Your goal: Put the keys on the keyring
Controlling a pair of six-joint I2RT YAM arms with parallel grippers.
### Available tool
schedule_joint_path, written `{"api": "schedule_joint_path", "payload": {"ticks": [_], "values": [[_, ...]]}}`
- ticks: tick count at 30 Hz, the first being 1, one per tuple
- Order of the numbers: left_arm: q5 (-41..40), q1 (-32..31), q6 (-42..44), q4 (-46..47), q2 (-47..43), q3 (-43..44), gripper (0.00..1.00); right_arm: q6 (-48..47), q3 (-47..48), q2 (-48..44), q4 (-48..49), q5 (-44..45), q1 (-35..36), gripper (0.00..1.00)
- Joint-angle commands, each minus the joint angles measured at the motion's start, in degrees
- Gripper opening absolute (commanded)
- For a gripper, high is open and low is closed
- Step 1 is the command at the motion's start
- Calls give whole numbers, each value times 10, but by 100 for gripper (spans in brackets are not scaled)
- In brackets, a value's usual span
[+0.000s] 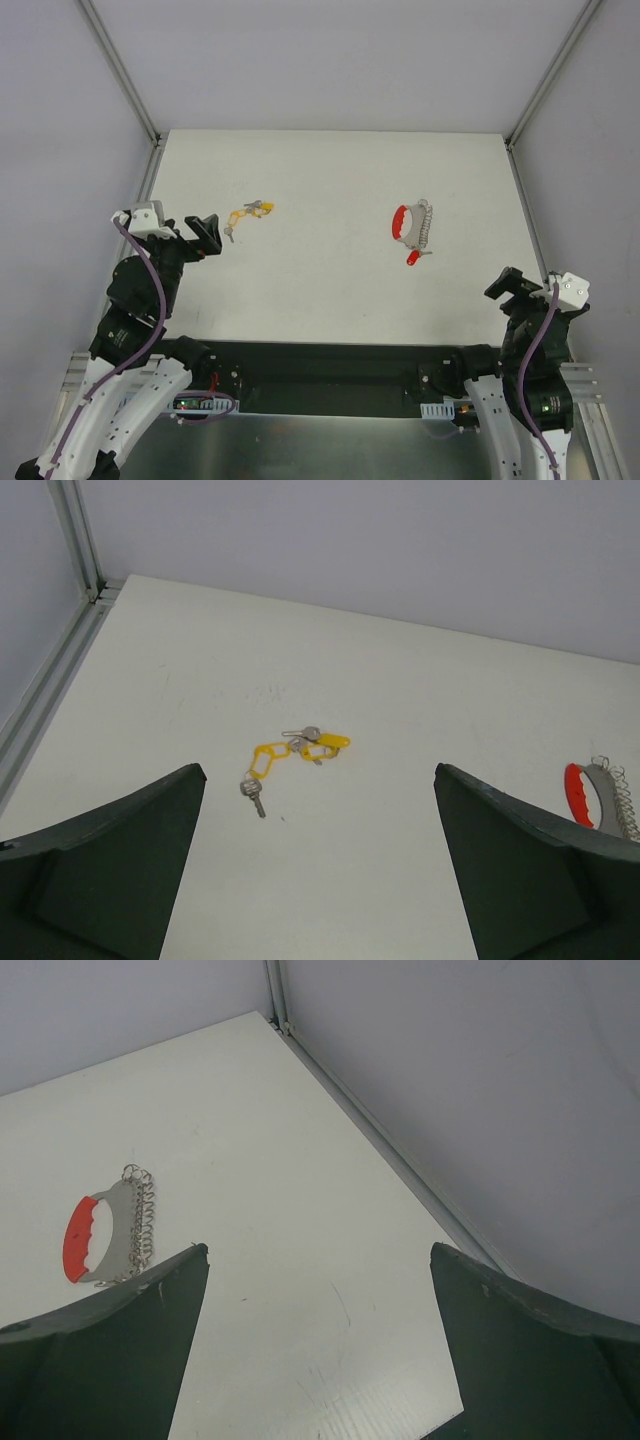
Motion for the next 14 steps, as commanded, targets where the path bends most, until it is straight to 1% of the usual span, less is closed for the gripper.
{"api": "schedule_joint_path", "payload": {"ticks": [1,14], "values": [[12,7,-13,27,11,-1,99,1,8,-94,-4,18,-3,96],[24,5,-23,27,15,-1,99,2,8,-89,-7,23,-2,96]]}}
